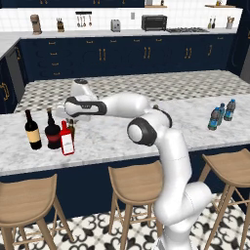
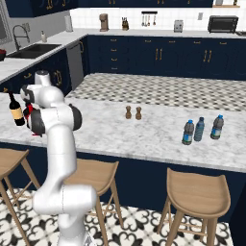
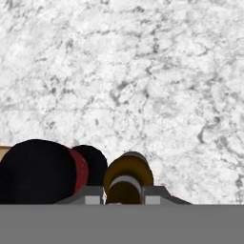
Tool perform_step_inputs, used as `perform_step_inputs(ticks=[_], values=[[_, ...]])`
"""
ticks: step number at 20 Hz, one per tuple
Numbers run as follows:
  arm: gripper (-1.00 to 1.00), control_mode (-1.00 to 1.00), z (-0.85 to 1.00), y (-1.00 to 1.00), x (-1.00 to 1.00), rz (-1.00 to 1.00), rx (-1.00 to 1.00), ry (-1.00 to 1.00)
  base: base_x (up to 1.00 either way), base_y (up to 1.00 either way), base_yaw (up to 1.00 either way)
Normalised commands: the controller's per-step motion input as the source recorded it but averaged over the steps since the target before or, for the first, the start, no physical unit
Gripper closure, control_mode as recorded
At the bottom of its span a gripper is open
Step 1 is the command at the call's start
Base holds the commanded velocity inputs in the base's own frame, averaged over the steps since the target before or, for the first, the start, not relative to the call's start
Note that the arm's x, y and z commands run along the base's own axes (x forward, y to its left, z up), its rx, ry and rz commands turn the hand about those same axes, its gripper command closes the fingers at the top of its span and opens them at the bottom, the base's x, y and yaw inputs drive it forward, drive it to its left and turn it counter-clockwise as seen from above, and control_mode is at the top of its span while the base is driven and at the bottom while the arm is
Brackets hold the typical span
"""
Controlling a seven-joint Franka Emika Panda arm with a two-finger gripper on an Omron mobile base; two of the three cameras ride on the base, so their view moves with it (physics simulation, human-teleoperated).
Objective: Move the plastic bottles in the middle to the plastics group, and the glass bottles in the middle to the glass group.
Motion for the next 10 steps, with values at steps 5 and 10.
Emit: perform_step_inputs(ticks=[5, 10], values=[[1.0, -1.0, -0.32, 0.1, 0.12, 0.0, 0.0, 0.0, 0.0, 0.0, 0.0], [-1.0, -1.0, -0.28, 0.03, 0.01, 0.0, -0.01, 0.0, 0.0, 0.0, 0.0]])
